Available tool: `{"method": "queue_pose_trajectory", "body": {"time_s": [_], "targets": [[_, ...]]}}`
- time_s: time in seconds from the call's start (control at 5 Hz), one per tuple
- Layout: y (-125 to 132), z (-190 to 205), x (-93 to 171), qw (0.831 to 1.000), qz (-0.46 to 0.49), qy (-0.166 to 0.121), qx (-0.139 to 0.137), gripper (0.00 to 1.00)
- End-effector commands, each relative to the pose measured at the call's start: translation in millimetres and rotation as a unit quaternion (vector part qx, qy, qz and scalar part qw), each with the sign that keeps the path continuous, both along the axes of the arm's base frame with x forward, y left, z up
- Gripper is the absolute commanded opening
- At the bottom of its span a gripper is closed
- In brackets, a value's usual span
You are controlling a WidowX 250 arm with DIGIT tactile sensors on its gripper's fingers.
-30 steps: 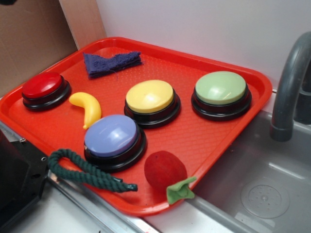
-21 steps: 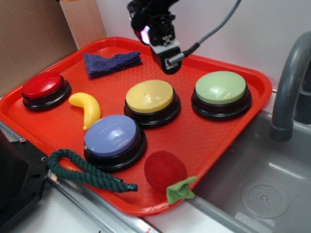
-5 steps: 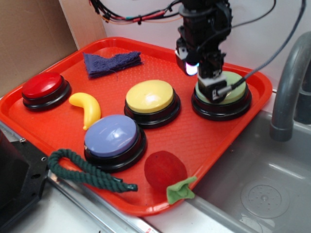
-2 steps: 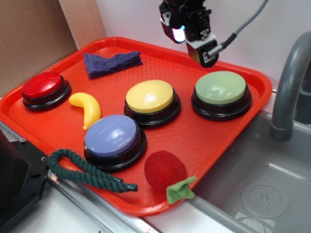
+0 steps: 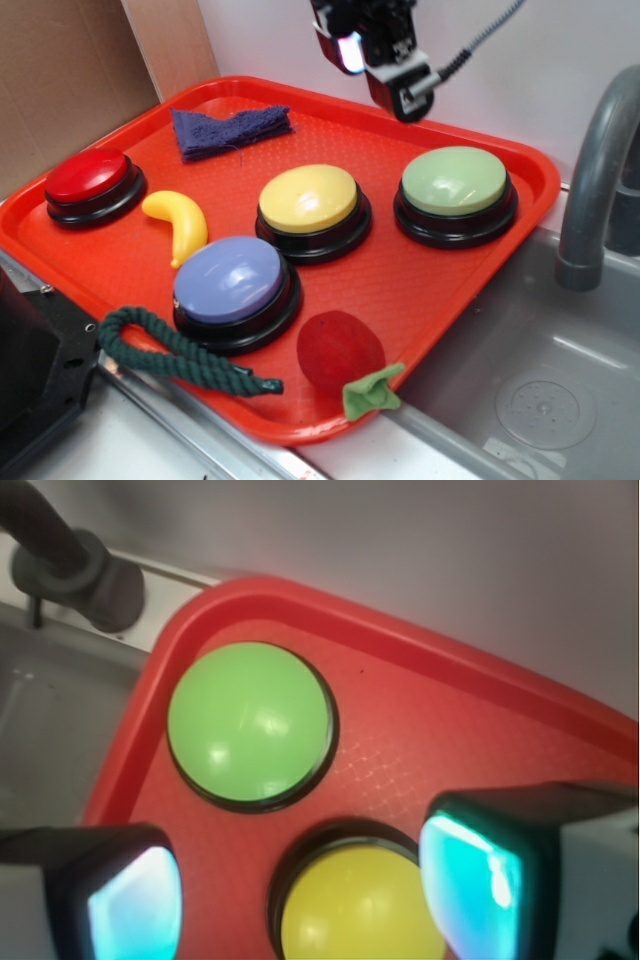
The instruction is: Push the green button.
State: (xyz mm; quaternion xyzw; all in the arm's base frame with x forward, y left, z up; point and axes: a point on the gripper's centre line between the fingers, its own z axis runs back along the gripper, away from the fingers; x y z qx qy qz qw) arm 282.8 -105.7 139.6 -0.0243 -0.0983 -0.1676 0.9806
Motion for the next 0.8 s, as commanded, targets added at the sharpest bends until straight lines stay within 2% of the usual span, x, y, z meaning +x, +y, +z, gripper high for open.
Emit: {"method": "queue_pose_trajectory", "body": {"time_s": [0.0, 0.4, 0.6], "targets": [[5.7, 34.4, -2.5, 0.999, 0.019, -0.032, 0.001, 1.0], [7.9, 45.8, -9.5, 0.999, 0.023, -0.034, 0.002, 1.0], [7.3, 50.9, -14.6, 0.999, 0.013, -0.038, 0.019, 1.0]]}}
